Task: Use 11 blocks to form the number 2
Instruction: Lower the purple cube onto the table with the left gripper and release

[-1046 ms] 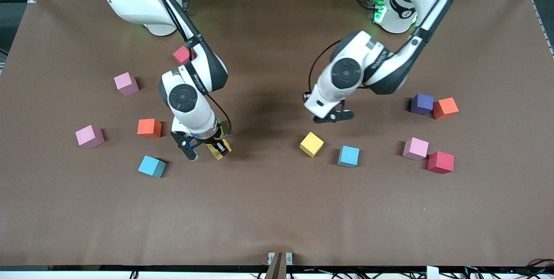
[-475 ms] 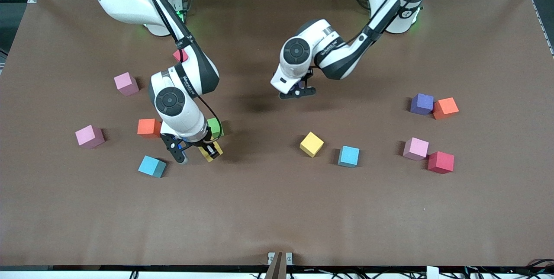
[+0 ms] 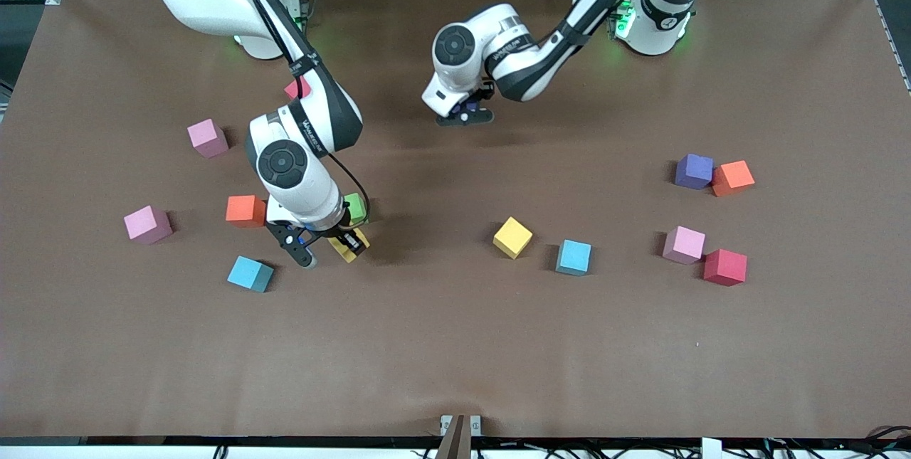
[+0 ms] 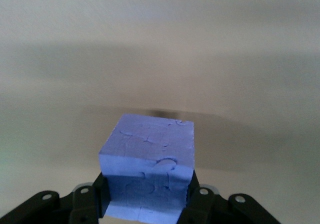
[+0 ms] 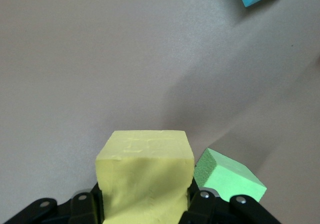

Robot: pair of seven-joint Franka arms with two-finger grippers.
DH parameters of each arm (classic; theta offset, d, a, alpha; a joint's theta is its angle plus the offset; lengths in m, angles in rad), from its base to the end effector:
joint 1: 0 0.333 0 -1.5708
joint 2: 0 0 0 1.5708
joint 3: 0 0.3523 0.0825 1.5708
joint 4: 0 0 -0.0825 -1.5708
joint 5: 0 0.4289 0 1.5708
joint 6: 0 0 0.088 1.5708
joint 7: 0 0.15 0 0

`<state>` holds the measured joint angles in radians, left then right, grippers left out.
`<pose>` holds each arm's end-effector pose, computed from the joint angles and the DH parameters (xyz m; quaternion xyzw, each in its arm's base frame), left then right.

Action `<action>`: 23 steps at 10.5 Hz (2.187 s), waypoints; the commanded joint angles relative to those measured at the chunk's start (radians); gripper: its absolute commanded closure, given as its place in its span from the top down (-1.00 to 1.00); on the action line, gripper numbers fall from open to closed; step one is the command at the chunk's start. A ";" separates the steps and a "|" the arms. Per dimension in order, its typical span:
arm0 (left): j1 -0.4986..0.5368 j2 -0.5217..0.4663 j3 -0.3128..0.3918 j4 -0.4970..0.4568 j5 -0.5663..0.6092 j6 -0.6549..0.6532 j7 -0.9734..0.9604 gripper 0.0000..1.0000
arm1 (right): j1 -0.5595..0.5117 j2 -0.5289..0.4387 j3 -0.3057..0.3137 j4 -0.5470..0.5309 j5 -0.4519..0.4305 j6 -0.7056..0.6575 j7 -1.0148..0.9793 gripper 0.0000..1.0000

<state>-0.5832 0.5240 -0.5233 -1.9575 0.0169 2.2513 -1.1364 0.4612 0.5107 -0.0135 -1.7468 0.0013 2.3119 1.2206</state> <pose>0.2870 -0.5706 0.1849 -0.9889 -0.0279 0.1446 0.0191 0.6525 0.3142 0.2469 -0.9261 0.3763 -0.0203 0.0183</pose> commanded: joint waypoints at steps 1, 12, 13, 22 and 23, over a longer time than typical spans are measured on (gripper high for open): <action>-0.029 0.042 0.003 -0.005 -0.003 0.060 -0.020 -0.61 | -0.001 -0.034 0.010 -0.007 -0.006 -0.020 -0.024 -1.00; -0.050 0.113 0.011 0.042 0.009 0.071 -0.028 0.99 | 0.011 -0.104 0.012 -0.007 0.002 -0.184 -0.027 -1.00; -0.049 0.113 0.011 0.040 0.009 0.071 -0.043 1.00 | 0.010 -0.121 0.012 -0.010 0.003 -0.201 -0.029 -1.00; 0.012 -0.041 0.006 0.042 0.012 -0.078 -0.031 1.00 | 0.076 -0.198 0.007 -0.103 0.025 -0.235 0.003 -1.00; 0.032 -0.062 0.006 0.045 0.012 -0.088 -0.028 1.00 | 0.100 -0.214 0.006 -0.127 0.037 -0.230 0.010 -1.00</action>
<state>-0.5728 0.5110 -0.5159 -1.8983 0.0200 2.1878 -1.1702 0.5353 0.3673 -0.0027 -1.7951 0.0204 2.0696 1.2100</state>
